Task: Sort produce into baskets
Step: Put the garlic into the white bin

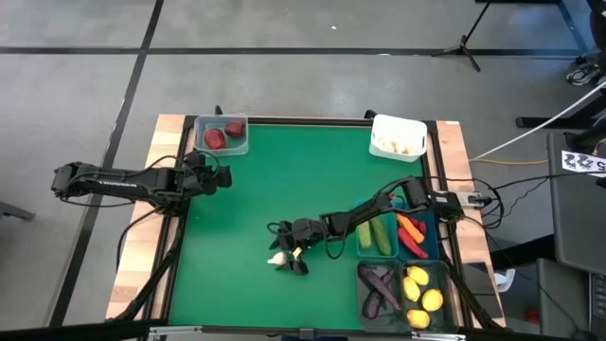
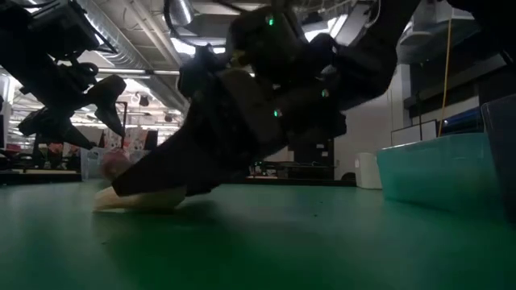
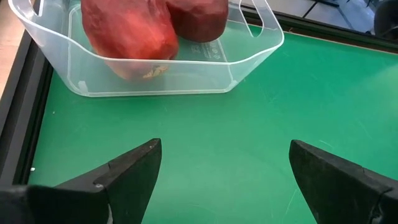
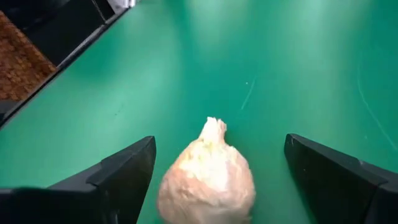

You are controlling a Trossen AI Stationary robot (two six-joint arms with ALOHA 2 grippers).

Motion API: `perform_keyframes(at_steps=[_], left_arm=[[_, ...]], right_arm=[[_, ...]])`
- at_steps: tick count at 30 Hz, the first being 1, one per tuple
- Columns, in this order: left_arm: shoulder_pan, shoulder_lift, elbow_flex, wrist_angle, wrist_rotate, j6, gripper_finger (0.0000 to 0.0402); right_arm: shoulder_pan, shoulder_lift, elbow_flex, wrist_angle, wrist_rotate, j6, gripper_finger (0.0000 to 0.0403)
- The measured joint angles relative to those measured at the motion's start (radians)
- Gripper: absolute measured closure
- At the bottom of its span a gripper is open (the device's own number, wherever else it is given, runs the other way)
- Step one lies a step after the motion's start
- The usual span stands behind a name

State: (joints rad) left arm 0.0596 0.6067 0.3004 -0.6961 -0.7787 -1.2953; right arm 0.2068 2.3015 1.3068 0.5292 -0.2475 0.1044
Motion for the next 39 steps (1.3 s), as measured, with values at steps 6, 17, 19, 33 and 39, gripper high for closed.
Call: perform_keyframes(at_steps=[6,17,19,33,39], left_arm=[[0.000,0.000,0.000,-0.004,0.001,0.005,0.0057],[0.000,0.000,0.000,-0.004,0.001,0.011,0.0057],[0.000,0.000,0.000,-0.003,0.001,0.011,0.0057],[0.000,0.000,0.000,-0.004,0.001,0.012,0.0057],[0.000,0.000,0.000,-0.004,0.002,0.019,0.0057]], right_arm=[[-0.022,0.010,0.001,0.010,0.001,0.017,0.0047],[-0.029,0.011,0.002,-0.031,0.098,-0.030,0.0142],[-0.031,0.011,0.001,-0.033,0.099,-0.031,0.0170],[-0.033,-0.005,-0.003,-0.047,0.062,-0.034,0.0266],[-0.046,-0.069,-0.007,-0.114,0.045,-0.077,0.0244]])
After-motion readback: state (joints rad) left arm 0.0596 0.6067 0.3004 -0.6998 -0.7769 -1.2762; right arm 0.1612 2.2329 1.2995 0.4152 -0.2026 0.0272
